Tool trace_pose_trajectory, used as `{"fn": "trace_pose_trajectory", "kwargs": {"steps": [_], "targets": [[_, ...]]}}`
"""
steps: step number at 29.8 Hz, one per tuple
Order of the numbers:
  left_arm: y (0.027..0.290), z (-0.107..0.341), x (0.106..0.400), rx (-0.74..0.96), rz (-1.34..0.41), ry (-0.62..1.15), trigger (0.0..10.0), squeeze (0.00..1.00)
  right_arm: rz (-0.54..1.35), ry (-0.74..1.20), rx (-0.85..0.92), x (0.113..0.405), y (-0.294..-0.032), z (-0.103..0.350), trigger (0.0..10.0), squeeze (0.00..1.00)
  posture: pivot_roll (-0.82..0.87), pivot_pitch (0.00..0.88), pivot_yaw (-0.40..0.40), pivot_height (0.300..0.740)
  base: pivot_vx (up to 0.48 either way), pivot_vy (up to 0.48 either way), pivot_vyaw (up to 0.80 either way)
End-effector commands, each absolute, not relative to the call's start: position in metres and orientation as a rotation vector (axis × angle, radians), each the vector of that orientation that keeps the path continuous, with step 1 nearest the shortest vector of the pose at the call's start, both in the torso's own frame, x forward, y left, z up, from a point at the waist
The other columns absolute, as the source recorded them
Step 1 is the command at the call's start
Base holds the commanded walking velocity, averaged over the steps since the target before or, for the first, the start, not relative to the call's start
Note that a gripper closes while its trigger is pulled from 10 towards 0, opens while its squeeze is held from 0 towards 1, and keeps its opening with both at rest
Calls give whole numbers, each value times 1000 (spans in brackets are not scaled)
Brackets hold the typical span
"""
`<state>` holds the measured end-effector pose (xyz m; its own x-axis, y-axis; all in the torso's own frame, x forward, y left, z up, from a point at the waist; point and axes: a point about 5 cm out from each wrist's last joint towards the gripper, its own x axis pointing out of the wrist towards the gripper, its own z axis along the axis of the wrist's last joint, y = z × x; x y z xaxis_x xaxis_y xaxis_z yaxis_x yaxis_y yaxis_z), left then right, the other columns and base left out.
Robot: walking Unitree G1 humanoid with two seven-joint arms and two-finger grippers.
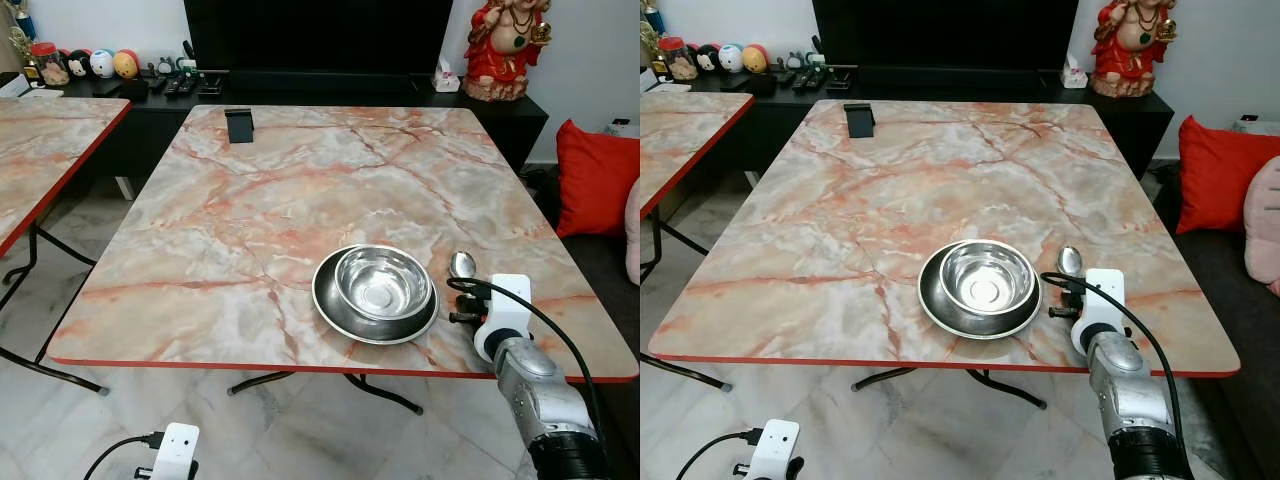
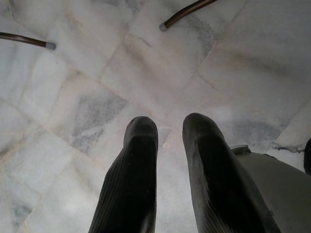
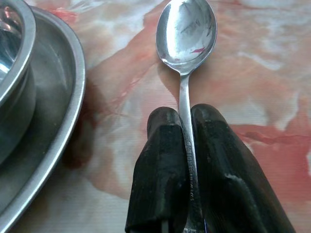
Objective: Setting the table
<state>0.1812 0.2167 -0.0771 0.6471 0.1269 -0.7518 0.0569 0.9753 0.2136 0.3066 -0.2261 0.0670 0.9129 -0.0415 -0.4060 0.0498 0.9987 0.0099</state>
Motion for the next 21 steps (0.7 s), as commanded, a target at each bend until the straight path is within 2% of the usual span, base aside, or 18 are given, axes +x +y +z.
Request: {"fn": "trace_pose_trajectory", "kwargs": {"steps": [1, 21], "targets": [[218, -79, 178, 245, 30, 891, 10000, 0, -54, 401, 32, 309, -228, 70, 10000, 0, 8, 0, -17, 731, 0, 0, 0], [220, -80, 176, 251, 28, 901, 10000, 0, -36, 410, 32, 308, -225, 62, 10000, 0, 11, 0, -15, 731, 0, 0, 0]]}}
